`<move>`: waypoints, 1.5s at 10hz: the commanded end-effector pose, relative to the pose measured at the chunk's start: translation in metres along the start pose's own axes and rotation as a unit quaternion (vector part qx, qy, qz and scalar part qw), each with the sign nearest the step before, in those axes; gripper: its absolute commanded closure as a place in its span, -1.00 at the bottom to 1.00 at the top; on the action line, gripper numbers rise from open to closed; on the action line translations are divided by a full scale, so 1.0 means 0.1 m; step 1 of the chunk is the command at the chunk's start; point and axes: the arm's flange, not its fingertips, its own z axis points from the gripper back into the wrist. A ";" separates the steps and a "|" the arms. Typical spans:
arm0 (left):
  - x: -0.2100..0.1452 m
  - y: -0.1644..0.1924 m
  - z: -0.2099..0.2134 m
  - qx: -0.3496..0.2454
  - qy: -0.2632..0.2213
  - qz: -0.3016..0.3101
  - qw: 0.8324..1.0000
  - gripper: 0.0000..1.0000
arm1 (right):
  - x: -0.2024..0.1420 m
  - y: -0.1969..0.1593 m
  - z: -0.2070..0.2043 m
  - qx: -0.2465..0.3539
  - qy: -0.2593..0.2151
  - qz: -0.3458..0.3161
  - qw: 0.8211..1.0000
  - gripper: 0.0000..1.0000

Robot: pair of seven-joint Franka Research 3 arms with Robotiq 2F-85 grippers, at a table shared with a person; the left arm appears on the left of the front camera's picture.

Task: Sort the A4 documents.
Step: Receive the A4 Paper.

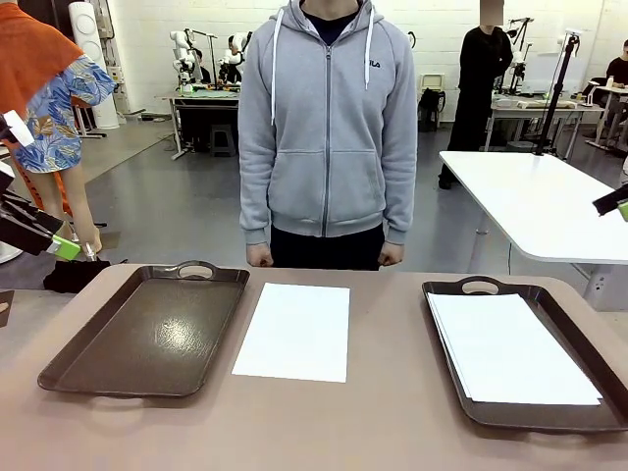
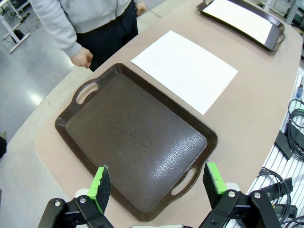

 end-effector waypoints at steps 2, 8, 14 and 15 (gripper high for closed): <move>-0.02 0.01 -0.01 -0.004 -0.004 0.001 1.000 -1.00 | -0.01 0.10 -0.20 -0.053 -0.013 0.028 0.998 -0.96; -0.02 0.01 -0.01 -0.004 -0.004 0.001 1.000 -1.00 | -0.03 0.13 -0.41 -0.104 0.049 0.066 0.991 -0.96; -0.02 0.01 -0.01 -0.004 -0.004 0.001 1.000 -1.00 | -0.11 0.17 -0.52 -0.108 0.073 0.076 0.989 -0.96; -0.02 0.01 -0.01 -0.004 -0.004 0.001 1.000 -1.00 | -0.11 0.16 -0.54 -0.110 0.074 0.071 0.989 -0.96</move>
